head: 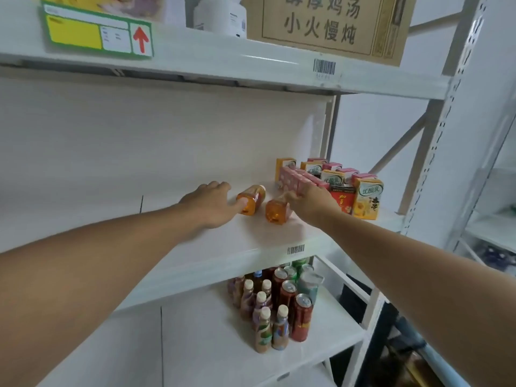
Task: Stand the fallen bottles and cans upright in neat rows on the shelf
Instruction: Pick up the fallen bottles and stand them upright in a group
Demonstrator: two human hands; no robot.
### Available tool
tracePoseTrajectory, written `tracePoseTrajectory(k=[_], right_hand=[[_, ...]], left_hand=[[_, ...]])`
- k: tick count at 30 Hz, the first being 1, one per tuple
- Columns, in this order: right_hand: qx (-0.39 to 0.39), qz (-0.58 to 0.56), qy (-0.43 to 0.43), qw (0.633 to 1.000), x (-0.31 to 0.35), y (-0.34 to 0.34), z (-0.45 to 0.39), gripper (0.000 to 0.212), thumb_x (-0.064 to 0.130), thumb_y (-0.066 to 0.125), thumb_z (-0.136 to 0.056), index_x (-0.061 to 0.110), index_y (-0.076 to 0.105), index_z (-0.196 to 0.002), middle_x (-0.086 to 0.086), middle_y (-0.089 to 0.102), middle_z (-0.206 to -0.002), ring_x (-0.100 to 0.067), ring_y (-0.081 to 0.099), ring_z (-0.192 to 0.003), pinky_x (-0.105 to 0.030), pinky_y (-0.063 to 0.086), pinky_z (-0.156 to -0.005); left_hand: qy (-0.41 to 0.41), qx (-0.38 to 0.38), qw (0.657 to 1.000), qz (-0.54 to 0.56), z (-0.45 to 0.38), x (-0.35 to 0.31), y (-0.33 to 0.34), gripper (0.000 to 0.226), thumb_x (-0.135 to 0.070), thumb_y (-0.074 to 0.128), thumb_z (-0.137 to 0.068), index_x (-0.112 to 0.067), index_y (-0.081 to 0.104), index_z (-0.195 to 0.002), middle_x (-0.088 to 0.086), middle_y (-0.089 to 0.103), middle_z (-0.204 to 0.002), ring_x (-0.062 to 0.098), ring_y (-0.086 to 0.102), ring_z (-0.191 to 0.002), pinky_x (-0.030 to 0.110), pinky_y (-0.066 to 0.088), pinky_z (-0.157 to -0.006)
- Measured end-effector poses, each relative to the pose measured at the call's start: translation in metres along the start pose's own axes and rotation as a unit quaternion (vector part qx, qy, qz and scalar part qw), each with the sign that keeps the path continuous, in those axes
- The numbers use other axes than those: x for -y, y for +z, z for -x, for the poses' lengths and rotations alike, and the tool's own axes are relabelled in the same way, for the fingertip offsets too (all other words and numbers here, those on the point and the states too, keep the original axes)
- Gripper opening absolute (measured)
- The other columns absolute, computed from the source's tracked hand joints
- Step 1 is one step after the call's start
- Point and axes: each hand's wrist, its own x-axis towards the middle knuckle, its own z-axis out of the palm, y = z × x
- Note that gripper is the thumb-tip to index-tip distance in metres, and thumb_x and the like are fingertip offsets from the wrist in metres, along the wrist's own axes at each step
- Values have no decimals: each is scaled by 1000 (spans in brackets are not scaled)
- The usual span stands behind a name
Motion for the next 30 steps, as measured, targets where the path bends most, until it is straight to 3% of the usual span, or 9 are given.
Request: tracePoseTrajectory(k=[4, 7, 12, 17, 19, 23, 26, 28, 30], right_hand=[[24, -33, -11, 999, -12, 5, -36, 73, 50, 46, -103, 34, 19, -169, 0, 35, -171, -31, 50, -142, -54, 54, -106], [62, -10, 34, 997, -17, 27, -62, 89, 69, 40, -99, 18, 18, -169, -15, 44, -163, -39, 53, -138, -50, 52, -106], [79, 2, 95, 992, -16, 63, -89, 106, 83, 45, -87, 10, 26, -161, -23, 44, -153, -44, 54, -133, -46, 48, -86], [78, -15, 109, 991, -12, 75, -102, 105, 82, 57, -80, 12, 35, -156, -19, 44, -148, -41, 59, -125, -43, 51, -83], [75, -6, 106, 991, -10, 78, -103, 103, 81, 57, -80, 13, 38, -155, -18, 43, -147, -41, 62, -119, -44, 55, -88], [83, 13, 82, 993, -4, 78, -108, 92, 74, 54, -78, 16, 47, -149, -17, 45, -142, -40, 60, -116, -40, 45, -76], [96, 23, 86, 991, 0, 78, -110, 89, 74, 54, -75, 17, 50, -145, -18, 48, -137, -38, 59, -108, -38, 46, -75], [109, 15, 96, 989, 1, 78, -110, 88, 74, 57, -78, 14, 49, -143, -16, 56, -123, -34, 61, -99, -35, 47, -73], [113, -14, 100, 988, -1, 76, -109, 78, 72, 63, -80, 12, 51, -128, -5, 56, -94, -24, 58, -74, -30, 45, -61]], left_hand=[[-24, 2, 1000, -1, -28, -19, 3, 88, -82, 29, -99, -22, 36, -163, 3, 40, -167, 28, 39, -152, 49, 42, -114], [-52, 2, 998, 21, -45, -35, 14, 82, -77, 29, -102, -21, 39, -161, 5, 44, -164, 30, 43, -148, 49, 42, -113], [-96, 5, 995, 20, -69, -55, 36, 70, -70, 33, -105, -20, 43, -153, 8, 53, -153, 34, 53, -136, 49, 47, -106], [-79, 25, 996, 41, -91, -57, 52, 33, -37, 52, -100, -16, 54, -126, 9, 64, -125, 35, 63, -108, 42, 52, -85], [-71, 27, 997, 23, -96, -56, 53, 32, -34, 56, -97, -14, 55, -122, 9, 66, -122, 35, 64, -106, 40, 49, -79], [-71, 39, 997, -15, -103, -55, 53, 36, -30, 59, -96, -12, 54, -127, 12, 65, -128, 37, 64, -111, 38, 42, -76], [-72, 49, 996, -12, -103, -54, 50, 38, -31, 59, -100, -10, 52, -131, 14, 64, -130, 37, 63, -113, 37, 42, -76], [-76, 52, 995, 29, -100, -51, 45, 34, -34, 62, -99, -10, 56, -122, 14, 67, -123, 36, 66, -107, 36, 45, -74], [-91, 52, 991, 85, -94, -45, 39, 30, -35, 65, -94, -9, 62, -106, 13, 75, -108, 34, 72, -98, 37, 54, -74]])
